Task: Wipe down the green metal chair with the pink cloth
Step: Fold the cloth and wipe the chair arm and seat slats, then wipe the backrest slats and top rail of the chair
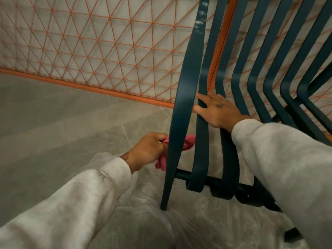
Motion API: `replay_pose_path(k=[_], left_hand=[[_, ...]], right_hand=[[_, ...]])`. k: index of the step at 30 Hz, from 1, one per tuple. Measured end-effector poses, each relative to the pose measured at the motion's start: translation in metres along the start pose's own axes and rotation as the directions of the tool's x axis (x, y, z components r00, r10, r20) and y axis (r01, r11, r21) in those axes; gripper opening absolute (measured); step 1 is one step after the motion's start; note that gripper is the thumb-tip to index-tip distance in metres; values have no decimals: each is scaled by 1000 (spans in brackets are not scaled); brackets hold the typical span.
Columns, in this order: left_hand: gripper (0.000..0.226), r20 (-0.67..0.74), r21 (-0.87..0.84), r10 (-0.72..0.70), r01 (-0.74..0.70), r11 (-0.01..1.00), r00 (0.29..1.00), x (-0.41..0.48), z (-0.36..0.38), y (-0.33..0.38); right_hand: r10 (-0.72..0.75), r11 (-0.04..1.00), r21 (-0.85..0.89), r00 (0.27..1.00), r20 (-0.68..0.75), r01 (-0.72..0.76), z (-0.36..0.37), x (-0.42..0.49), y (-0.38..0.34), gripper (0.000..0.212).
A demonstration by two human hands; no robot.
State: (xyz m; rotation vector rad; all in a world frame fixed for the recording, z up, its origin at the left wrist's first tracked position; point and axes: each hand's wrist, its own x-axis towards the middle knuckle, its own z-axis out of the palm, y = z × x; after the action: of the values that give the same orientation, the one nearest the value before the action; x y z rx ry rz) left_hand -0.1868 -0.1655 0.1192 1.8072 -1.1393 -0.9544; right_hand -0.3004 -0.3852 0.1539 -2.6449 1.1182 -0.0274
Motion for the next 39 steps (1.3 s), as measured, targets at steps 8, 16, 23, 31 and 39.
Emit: replay_pose_path(k=[8, 16, 23, 31, 39], left_hand=[[16, -318, -343, -210, 94, 935, 925, -38, -22, 14], [13, -640, -303, -16, -234, 924, 768, -69, -80, 102], [14, -665, -277, 142, -419, 865, 733, -79, -104, 198], [25, -512, -351, 257, -472, 809, 820, -77, -80, 261], [45, -231, -387, 312, -382, 840, 921, -75, -69, 269]], right_hand=[[-36, 957, 286, 997, -75, 56, -15, -80, -23, 46], [71, 795, 569, 899, -431, 210, -73, -137, -46, 20], [-131, 637, 592, 826, -548, 494, -157, -157, -91, 23], [-223, 550, 580, 775, -591, 601, -188, -145, -115, 49], [-136, 369, 744, 824, -550, 557, -189, -141, -100, 39]])
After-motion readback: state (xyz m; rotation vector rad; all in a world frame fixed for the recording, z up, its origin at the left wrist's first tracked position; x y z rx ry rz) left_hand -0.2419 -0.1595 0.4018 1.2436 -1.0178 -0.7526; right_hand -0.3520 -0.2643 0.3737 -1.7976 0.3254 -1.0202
